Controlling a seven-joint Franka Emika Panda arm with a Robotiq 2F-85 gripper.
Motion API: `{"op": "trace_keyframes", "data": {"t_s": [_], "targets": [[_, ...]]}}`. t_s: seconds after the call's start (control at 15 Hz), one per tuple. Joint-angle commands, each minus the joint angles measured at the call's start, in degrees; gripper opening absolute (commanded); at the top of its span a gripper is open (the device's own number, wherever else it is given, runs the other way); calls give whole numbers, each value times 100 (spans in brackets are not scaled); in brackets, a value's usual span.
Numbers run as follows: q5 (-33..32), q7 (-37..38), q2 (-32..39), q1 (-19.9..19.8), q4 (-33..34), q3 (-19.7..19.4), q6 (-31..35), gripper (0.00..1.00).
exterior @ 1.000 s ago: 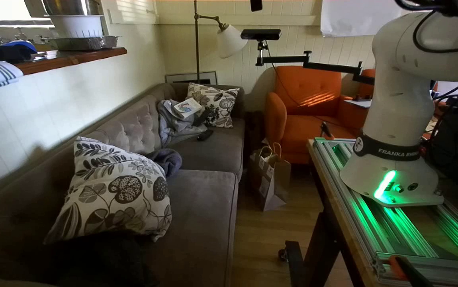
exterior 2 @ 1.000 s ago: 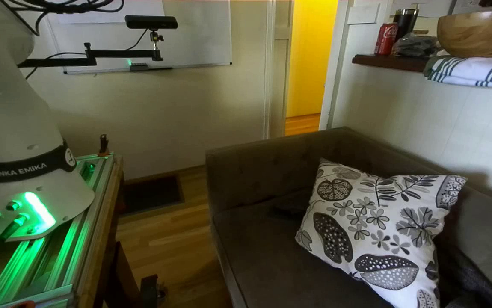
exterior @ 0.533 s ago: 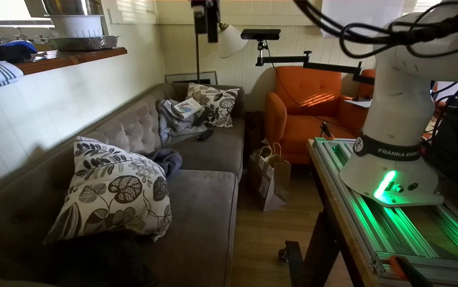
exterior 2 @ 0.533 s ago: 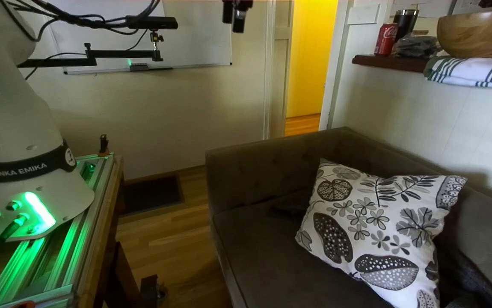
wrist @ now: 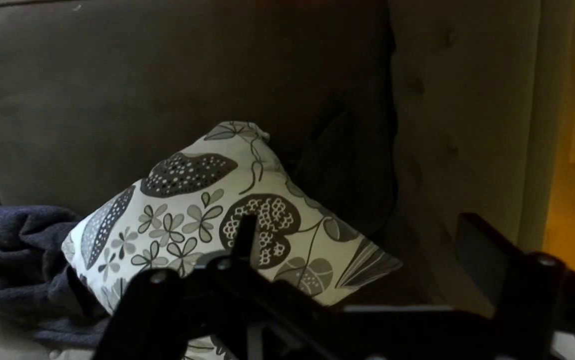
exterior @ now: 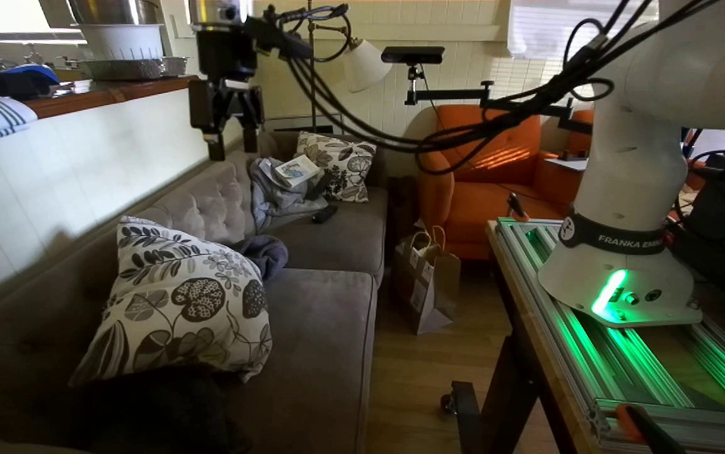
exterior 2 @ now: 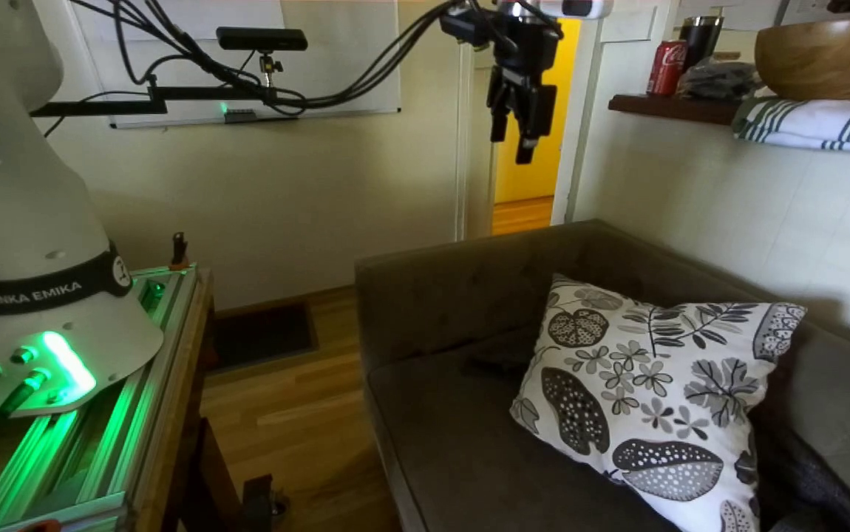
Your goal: Move the flowery pillow on the left to the right
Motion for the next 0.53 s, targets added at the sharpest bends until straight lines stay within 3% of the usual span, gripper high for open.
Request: {"op": "trace_keyframes", "data": {"t_s": [0.0, 0.47], "targets": [[-10, 107, 1427, -155, 1260, 111, 384, 100], [-259, 157, 3443, -343, 3088, 51, 1277, 100]]}}
